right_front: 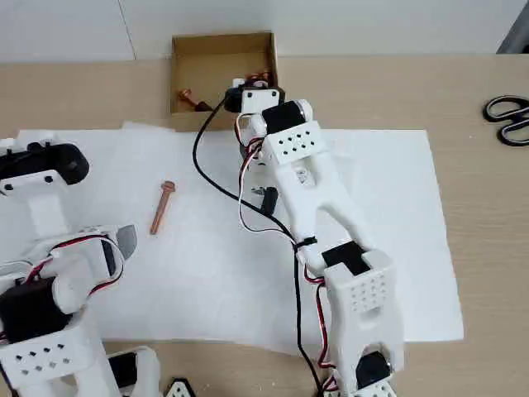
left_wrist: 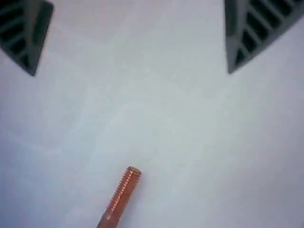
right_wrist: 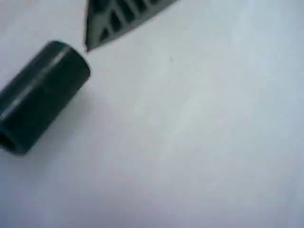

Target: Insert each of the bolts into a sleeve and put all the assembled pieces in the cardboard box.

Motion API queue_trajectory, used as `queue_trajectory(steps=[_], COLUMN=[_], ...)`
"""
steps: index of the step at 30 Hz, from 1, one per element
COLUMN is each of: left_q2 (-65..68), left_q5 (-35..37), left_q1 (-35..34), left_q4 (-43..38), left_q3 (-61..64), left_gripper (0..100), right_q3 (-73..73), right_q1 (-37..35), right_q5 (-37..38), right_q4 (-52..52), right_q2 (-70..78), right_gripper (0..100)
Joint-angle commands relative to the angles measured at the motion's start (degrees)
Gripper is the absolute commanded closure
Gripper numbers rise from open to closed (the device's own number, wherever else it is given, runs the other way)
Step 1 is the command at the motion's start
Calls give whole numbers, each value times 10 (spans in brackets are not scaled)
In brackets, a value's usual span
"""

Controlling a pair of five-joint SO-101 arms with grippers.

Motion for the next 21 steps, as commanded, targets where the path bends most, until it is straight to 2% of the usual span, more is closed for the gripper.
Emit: queue_trajectory(steps=[1,7,21], left_q2=[-6,-5,-4], left_q5=[0,0,0], left_q1=[0,0,0], left_q4=[-2,-2,-2], left_q3=[-18,-18,-18], left_gripper=[757,757,757], right_q3=[-6,-7,-7], right_q1=[-2,-3,-3], right_q5=[-42,-92,-93], right_q4=[-21,-38,-85], right_q2=[17,52,114], right_gripper=[786,786,790])
